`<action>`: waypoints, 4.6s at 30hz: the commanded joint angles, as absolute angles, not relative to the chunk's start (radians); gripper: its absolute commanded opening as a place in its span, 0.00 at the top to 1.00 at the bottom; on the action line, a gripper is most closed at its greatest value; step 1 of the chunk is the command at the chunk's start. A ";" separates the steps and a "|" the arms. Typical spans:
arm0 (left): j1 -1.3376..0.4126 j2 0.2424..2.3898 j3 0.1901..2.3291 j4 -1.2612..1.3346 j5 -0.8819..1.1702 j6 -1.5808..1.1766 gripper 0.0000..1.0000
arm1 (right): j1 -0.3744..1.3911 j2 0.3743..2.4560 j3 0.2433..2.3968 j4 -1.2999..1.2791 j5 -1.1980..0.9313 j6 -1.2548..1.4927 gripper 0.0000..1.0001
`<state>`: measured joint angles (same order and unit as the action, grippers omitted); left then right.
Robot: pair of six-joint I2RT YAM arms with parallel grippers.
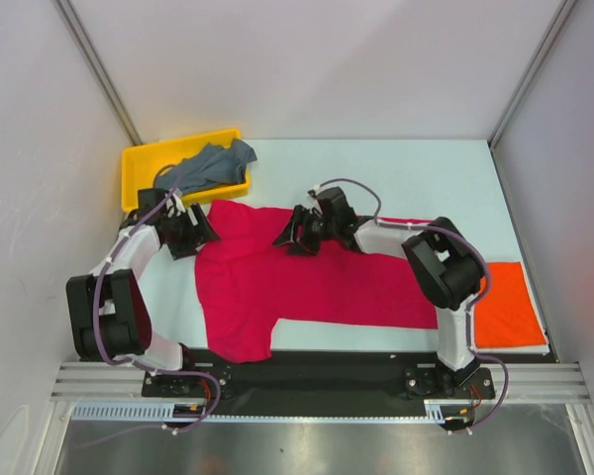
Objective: Fold and stack the t-shirts
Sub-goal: Fold the tshirt
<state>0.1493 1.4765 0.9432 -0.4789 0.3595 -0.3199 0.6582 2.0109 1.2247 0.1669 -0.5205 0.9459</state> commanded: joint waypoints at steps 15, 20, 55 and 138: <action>0.160 1.523 0.882 -0.368 0.313 -0.253 0.27 | 0.327 1.574 0.948 -0.119 -0.528 0.746 0.38; 0.160 1.558 0.888 -0.316 0.347 -0.244 0.32 | 0.192 1.485 0.874 -0.189 -0.548 0.661 0.38; 0.158 1.444 0.945 -0.371 0.540 -0.397 1.00 | -0.265 1.565 0.864 -0.382 -0.356 0.558 0.76; 0.158 1.606 1.267 -0.494 0.565 -0.417 1.00 | -0.222 1.826 1.398 -0.400 -0.423 0.542 1.00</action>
